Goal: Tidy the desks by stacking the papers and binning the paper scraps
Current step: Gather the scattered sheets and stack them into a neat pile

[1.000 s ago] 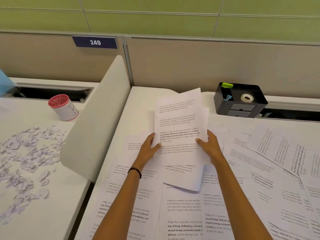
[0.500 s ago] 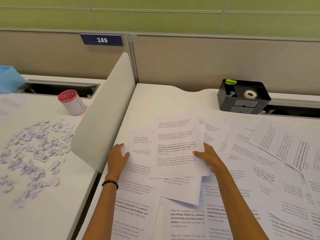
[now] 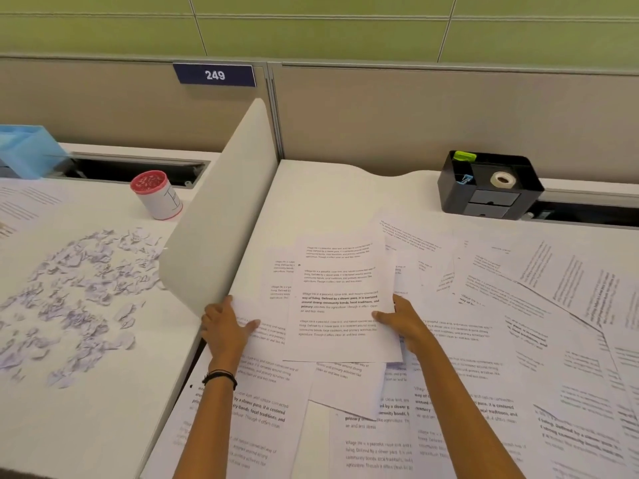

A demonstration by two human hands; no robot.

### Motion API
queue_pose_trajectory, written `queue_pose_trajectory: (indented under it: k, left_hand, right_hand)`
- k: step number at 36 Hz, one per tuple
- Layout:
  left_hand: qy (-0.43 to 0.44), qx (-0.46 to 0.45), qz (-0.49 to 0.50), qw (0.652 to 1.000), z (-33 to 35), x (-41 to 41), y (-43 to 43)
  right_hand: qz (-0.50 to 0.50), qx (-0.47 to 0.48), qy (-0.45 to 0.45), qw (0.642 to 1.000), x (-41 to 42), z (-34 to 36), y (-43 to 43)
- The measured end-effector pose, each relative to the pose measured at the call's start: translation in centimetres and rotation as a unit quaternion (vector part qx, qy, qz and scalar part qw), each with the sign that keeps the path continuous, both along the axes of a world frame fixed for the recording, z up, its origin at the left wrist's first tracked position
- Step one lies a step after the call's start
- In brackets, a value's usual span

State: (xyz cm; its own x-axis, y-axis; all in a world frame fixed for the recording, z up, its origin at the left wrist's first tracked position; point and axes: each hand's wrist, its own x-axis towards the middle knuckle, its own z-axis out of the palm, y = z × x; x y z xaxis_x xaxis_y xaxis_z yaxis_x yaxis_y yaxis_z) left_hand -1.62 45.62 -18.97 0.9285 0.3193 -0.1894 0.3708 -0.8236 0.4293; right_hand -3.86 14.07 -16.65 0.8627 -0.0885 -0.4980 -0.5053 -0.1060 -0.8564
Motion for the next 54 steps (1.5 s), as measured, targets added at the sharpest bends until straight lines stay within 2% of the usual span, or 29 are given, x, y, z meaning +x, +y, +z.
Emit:
queue_pose_trajectory:
  k: [3, 9, 18, 24, 30, 35, 41, 45, 51, 54]
  left_hand:
    - [-0.043, -0.106, -0.011, 0.993, -1.1, -0.1, -0.2]
    - [-0.081, -0.081, -0.064, 0.991, -2.1, -0.1, -1.8]
    - [-0.079, -0.097, -0.013, 0.992, -2.5, 1.6, -5.3]
    - [-0.076, -0.19, -0.004, 0.979, -2.2, 2.9, -8.1]
    - [-0.071, -0.33, 0.009, 0.941, -1.1, 2.5, -8.8]
    - [-0.095, -0.401, 0.026, 0.911, -0.3, 2.0, -7.4]
    - [-0.106, -0.4, 0.02, 0.91, 0.5, 1.6, -6.1]
    - [-0.092, -0.432, 0.016, 0.897, 1.5, 1.9, -6.3]
    - [-0.072, -0.452, -0.039, 0.888, 3.5, 3.1, -7.7]
    - [-0.089, -0.478, -0.105, 0.867, 5.7, 3.3, -8.9]
  right_hand:
    - [0.008, 0.004, 0.006, 1.0, -0.3, -0.1, 0.3]
    - [0.013, 0.031, 0.011, 0.999, -0.8, -0.6, 1.7]
    - [0.015, 0.032, 0.012, 0.999, -1.3, -1.1, 3.1]
    - [0.0, 0.048, 0.01, 0.999, -1.4, -1.0, 3.4]
    - [-0.031, 0.049, -0.005, 0.998, -1.7, -1.1, 3.7]
    - [-0.04, 0.029, -0.027, 0.998, -1.7, -0.8, 3.4]
    - [-0.06, 0.01, -0.065, 0.996, -1.2, 1.6, 2.0]
    - [-0.087, 0.014, -0.107, 0.99, -1.0, 4.1, 0.7]
    - [-0.111, 0.003, -0.179, 0.977, -0.4, 7.4, -0.9]
    - [-0.119, -0.021, -0.217, 0.969, -0.1, 9.0, -1.4]
